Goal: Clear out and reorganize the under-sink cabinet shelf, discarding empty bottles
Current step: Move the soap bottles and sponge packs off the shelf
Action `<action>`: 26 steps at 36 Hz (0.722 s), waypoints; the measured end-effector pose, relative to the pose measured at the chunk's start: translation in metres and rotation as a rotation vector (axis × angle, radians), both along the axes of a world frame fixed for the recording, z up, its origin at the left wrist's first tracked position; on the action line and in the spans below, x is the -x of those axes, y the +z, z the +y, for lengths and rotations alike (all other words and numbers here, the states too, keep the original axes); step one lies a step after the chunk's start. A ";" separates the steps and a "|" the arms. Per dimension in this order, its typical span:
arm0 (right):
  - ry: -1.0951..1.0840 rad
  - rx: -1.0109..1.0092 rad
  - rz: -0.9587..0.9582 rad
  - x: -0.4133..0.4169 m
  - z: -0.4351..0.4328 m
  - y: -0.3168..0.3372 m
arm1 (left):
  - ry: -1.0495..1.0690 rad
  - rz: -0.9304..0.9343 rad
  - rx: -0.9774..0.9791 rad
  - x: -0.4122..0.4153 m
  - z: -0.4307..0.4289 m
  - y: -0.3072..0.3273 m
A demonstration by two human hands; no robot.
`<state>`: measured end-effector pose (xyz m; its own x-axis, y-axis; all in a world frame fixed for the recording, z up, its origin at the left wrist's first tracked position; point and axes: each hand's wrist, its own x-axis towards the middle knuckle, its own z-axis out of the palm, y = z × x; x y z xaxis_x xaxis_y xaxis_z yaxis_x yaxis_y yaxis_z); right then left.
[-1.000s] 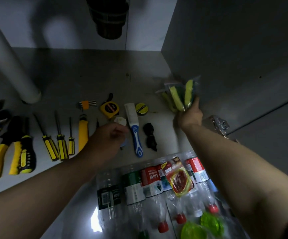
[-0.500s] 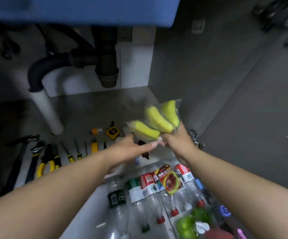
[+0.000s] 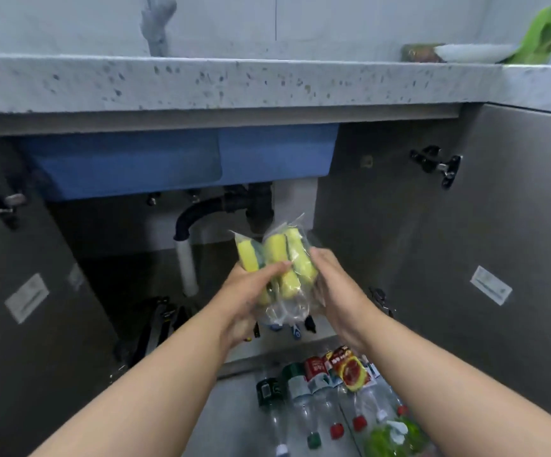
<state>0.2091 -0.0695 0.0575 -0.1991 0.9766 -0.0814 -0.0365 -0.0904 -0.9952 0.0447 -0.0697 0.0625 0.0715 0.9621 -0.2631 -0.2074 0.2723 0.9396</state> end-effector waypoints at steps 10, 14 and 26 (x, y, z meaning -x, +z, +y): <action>-0.010 -0.075 -0.012 0.008 -0.027 -0.013 | 0.048 -0.169 0.082 0.017 -0.027 -0.006; -0.036 -0.098 -0.051 0.011 -0.022 -0.019 | 0.003 -0.127 0.075 0.018 -0.023 -0.008; -0.060 -0.148 -0.052 0.020 -0.003 -0.030 | 0.036 -0.087 0.019 0.011 -0.004 -0.015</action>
<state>0.1895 -0.0725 0.0276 -0.1396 0.9887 0.0553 0.0144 0.0578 -0.9982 0.0339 -0.0738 0.0478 0.0607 0.9595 -0.2752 -0.2982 0.2805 0.9124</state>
